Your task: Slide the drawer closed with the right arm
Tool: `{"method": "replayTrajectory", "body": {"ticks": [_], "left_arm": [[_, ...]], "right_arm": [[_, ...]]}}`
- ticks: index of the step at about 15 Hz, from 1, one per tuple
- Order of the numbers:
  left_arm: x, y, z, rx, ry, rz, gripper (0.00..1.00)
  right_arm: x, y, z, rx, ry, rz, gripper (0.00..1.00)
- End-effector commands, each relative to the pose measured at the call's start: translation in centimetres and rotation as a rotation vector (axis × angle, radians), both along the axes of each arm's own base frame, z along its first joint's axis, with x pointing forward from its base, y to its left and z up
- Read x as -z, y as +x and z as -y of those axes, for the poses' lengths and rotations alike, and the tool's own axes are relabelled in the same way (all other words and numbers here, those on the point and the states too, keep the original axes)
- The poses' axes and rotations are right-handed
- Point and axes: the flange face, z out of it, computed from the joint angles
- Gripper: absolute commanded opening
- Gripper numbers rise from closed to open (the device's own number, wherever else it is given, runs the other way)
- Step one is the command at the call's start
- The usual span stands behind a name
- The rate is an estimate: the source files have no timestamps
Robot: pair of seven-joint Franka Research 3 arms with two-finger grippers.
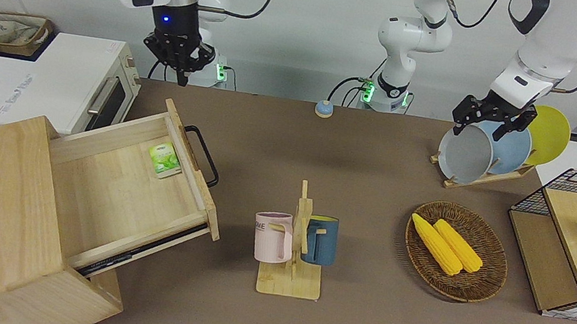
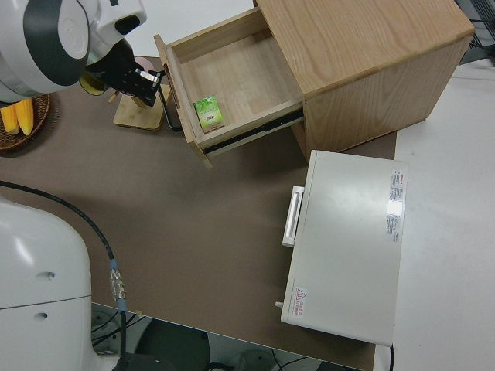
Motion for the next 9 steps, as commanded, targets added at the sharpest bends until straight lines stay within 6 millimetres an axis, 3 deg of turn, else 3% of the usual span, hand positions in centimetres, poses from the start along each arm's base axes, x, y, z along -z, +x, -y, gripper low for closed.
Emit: {"method": "replayTrajectory", "body": {"ticks": [1,5,9], "left_arm": [[-0.3,0.2,-0.1,0.012,0.016,-0.006,0.99],[-0.4,0.2,-0.1,0.012,0.016,-0.005,0.99],[-0.3,0.2,-0.1,0.012,0.016,-0.006,0.99]], "right_arm": [[0.4,-0.9,-4.8,0.131,0.004,0.009,0.000],[3.6,-0.7,-8.3,0.242,-0.022,-0.019,0.000],[8.0,0.8,-9.1,0.471,-0.027,-0.085,0.000]]}}
